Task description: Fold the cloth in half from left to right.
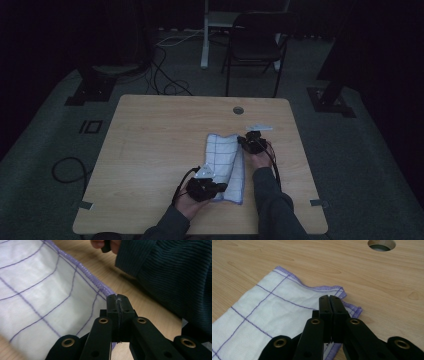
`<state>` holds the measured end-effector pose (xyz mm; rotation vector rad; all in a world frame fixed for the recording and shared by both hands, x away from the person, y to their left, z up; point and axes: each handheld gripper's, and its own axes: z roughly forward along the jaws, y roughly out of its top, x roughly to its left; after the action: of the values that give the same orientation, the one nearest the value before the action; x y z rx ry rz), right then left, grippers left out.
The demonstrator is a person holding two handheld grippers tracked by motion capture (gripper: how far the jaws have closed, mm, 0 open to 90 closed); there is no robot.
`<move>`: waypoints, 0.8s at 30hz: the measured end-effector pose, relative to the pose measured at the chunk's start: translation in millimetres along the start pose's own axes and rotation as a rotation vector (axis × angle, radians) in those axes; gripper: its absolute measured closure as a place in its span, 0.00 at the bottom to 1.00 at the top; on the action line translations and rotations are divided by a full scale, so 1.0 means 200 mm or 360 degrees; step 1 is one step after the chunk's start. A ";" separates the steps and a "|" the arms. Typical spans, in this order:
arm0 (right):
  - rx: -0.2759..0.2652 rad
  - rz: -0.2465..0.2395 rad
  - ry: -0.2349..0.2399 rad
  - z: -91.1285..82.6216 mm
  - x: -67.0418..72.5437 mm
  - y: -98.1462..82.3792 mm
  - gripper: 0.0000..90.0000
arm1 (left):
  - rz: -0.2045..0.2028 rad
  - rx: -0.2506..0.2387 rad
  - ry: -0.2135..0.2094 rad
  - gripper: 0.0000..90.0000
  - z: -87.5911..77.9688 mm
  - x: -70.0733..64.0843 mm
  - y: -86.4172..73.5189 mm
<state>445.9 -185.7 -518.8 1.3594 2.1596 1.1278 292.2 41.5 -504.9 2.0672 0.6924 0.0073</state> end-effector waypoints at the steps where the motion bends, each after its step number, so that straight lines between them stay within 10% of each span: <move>1: -0.0005 0.0000 -0.0003 0.00 0.00 0.00 1.00 | 0.0000 -0.0002 -0.0008 1.00 0.01 -0.01 0.01; 16: 0.0040 -0.0026 -0.0098 -0.01 -0.02 -0.06 0.99 | 0.0016 0.0092 -0.0147 0.93 0.17 -0.06 0.00; 24: 0.0068 0.0063 -0.0156 -0.03 -0.09 -0.10 0.76 | 0.0032 0.0034 -0.0083 0.81 0.12 -0.04 0.02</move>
<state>439.0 -207.9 -532.9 1.4507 2.1073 1.0129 293.9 16.9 -514.4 2.0870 0.6421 -0.0428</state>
